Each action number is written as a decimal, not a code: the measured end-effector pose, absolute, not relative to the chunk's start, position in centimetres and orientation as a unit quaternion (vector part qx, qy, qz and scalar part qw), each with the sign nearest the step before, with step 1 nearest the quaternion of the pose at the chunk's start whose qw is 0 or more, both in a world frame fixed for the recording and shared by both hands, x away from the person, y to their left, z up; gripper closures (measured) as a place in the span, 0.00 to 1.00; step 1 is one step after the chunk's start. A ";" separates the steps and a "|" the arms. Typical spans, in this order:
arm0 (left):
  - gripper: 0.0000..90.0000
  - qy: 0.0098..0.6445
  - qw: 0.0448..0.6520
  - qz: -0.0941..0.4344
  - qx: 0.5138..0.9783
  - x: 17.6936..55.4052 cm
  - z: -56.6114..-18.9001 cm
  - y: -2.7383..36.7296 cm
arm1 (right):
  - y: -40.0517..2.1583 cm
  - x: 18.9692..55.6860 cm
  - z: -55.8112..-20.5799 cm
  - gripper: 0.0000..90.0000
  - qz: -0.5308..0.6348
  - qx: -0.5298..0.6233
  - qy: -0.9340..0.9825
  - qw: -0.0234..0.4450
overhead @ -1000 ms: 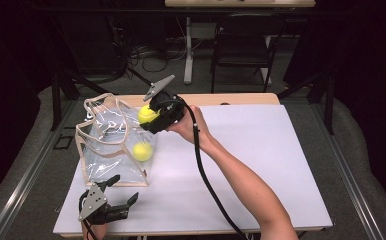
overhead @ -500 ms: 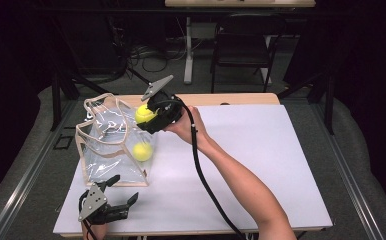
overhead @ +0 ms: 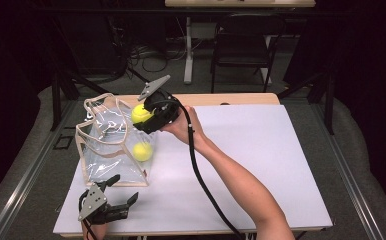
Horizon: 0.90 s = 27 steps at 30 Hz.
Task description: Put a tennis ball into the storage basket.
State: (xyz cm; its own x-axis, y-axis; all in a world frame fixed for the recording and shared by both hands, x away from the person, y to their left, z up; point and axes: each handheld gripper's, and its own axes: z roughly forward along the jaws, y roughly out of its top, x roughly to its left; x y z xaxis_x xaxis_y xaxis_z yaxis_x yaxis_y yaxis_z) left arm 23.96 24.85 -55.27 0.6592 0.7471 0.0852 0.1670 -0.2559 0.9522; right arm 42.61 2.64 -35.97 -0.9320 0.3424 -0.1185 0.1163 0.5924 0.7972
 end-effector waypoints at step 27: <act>0.18 0.307 0.527 0.276 0.743 24.0 -55.2 24.9 | 4.1 42.1 -35.7 0.29 0.443 0.116 0.880 0.125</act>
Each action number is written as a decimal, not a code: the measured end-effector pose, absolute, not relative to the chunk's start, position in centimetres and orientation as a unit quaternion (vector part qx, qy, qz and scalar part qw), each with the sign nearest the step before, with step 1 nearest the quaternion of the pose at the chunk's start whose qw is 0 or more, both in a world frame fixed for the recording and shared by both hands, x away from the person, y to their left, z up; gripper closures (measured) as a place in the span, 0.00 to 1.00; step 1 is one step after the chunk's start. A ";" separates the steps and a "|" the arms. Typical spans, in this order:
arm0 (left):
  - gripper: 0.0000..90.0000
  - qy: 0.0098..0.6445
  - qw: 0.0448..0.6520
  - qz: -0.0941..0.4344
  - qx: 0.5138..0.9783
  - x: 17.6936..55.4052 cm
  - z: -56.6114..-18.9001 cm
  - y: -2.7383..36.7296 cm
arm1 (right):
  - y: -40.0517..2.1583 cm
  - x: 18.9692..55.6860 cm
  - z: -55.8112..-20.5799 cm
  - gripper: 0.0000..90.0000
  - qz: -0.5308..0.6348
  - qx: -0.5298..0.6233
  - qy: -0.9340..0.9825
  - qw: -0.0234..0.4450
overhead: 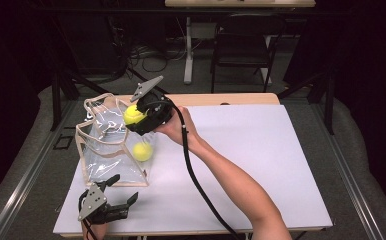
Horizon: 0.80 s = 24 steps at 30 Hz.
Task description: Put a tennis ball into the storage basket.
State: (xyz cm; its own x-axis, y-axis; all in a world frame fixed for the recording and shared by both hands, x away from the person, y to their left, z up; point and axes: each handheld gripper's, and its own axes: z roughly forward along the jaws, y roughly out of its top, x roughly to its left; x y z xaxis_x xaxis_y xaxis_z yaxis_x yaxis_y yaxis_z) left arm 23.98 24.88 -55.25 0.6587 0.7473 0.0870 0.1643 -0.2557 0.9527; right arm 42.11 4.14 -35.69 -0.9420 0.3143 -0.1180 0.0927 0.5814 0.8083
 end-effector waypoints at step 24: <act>0.17 0.308 0.531 0.277 0.740 23.9 -55.2 25.0 | 5.4 42.1 -34.1 0.29 0.445 0.108 0.878 0.136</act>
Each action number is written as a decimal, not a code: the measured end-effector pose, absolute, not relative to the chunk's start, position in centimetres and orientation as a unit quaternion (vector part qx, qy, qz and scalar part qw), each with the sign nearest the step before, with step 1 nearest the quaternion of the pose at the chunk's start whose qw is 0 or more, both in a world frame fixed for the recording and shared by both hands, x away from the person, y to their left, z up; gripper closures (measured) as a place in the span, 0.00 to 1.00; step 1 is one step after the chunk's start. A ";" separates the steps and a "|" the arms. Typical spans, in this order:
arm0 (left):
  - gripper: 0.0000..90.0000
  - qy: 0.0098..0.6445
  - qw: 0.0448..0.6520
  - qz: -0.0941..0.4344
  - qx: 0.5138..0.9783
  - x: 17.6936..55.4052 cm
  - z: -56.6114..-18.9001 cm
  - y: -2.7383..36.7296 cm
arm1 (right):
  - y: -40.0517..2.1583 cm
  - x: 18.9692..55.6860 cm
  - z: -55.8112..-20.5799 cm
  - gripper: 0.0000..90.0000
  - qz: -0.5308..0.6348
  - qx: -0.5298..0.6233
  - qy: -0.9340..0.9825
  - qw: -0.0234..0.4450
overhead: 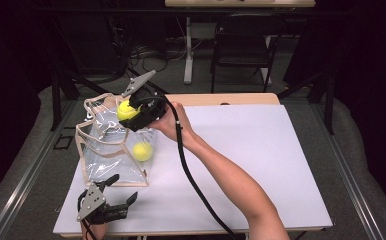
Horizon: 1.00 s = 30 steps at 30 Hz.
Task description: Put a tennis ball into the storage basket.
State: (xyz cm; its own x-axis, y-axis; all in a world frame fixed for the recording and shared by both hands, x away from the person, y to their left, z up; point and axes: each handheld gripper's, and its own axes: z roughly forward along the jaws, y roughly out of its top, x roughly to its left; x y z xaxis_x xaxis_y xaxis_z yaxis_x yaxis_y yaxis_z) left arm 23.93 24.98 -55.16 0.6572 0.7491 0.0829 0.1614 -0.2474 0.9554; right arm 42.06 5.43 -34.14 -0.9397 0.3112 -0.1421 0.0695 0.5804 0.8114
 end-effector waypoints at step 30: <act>0.18 0.307 0.531 0.279 0.739 23.9 -55.1 25.1 | 8.0 41.7 -31.9 0.29 0.444 0.085 0.879 0.149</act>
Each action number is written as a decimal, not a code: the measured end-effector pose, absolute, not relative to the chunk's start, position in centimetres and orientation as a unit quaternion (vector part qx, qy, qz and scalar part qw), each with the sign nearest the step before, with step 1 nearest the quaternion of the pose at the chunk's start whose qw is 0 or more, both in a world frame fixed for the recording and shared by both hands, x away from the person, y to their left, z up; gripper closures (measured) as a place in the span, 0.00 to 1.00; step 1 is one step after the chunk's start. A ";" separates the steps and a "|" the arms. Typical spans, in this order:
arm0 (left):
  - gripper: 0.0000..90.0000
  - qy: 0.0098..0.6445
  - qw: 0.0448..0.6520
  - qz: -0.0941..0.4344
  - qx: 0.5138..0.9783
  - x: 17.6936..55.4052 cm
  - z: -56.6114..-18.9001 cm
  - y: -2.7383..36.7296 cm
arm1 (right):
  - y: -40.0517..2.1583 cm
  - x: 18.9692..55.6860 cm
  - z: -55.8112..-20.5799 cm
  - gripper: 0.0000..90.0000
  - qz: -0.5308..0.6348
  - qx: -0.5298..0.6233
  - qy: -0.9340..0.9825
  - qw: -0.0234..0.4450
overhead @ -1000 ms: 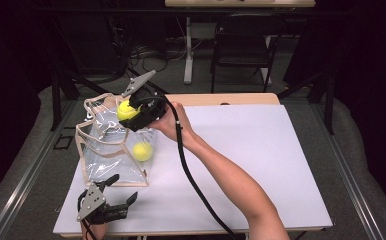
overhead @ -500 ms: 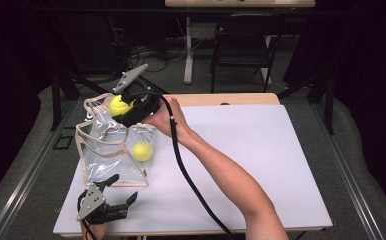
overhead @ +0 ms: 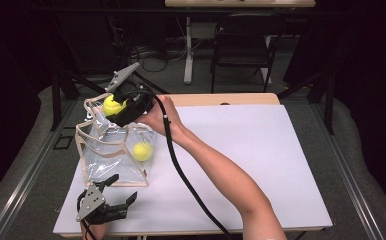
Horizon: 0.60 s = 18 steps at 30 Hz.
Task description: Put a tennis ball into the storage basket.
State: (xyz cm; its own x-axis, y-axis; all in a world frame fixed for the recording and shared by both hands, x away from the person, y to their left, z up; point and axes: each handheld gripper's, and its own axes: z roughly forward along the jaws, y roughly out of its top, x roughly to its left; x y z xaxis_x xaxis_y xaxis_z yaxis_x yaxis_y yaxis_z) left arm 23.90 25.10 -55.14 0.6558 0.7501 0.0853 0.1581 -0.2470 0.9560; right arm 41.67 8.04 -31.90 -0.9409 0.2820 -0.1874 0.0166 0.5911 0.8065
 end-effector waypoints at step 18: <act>0.17 0.307 0.533 0.279 0.737 23.9 -55.1 25.0 | 9.9 41.4 -31.9 0.29 0.434 0.074 0.885 0.151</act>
State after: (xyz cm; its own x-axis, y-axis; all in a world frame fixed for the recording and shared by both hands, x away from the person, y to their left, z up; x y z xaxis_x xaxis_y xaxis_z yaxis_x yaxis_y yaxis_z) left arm 23.86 25.05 -55.10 0.6560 0.7500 0.0841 0.1554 -0.2433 0.9574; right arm 41.44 9.93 -31.91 -0.9438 0.2608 -0.2030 -0.0005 0.6129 0.7901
